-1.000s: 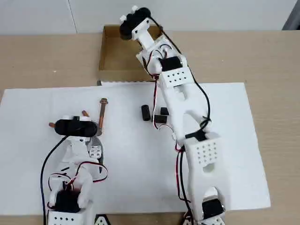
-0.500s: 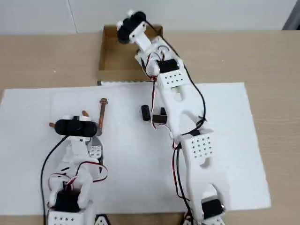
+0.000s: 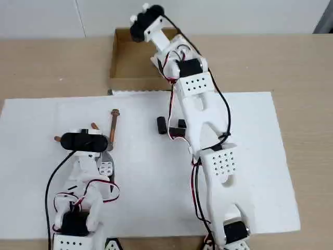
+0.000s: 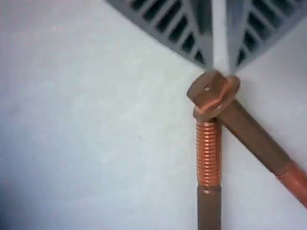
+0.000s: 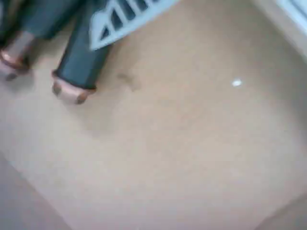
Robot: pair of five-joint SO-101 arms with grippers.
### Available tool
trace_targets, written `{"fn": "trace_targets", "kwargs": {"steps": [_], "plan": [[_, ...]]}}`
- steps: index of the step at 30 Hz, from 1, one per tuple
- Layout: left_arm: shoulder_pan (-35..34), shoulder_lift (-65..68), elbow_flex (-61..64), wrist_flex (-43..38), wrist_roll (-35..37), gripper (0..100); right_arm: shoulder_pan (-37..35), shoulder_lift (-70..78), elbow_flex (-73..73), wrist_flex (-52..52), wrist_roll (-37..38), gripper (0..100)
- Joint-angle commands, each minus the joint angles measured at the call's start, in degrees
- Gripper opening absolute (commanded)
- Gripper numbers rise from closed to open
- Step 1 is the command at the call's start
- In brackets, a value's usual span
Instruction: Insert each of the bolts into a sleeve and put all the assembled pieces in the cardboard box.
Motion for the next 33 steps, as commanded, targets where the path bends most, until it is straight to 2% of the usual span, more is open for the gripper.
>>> {"fn": "trace_targets", "kwargs": {"steps": [1, 7, 13, 20, 24, 29, 33], "plan": [[-0.09, -0.44, -0.40, -1.23, -0.18, 1, 0.22, -1.45, -7.82, 8.75, -1.41, 10.1], [-0.09, -0.44, -0.40, -1.23, -0.18, 1, 0.22, -1.10, -18.55, 25.19, -1.58, 10.1], [-0.09, -0.44, -0.40, -1.23, -0.18, 1, -0.84, -1.36, -26.02, 37.76, -7.74, 10.0], [-0.09, -0.44, -0.40, -1.32, -0.18, 1, -1.01, -1.45, -26.29, 39.08, -13.71, 9.9], [-0.09, -0.44, -0.40, -1.32, -0.18, 1, -1.10, -1.54, -26.29, 39.78, -16.26, 0.4], [-0.09, -0.44, -0.40, -1.32, -0.18, 1, -1.10, -4.26, -25.05, 39.87, -19.08, 5.1], [-0.09, -0.44, -0.40, -1.32, -0.18, 1, -1.10, -10.59, -14.07, 39.87, -21.45, 5.7]]}}
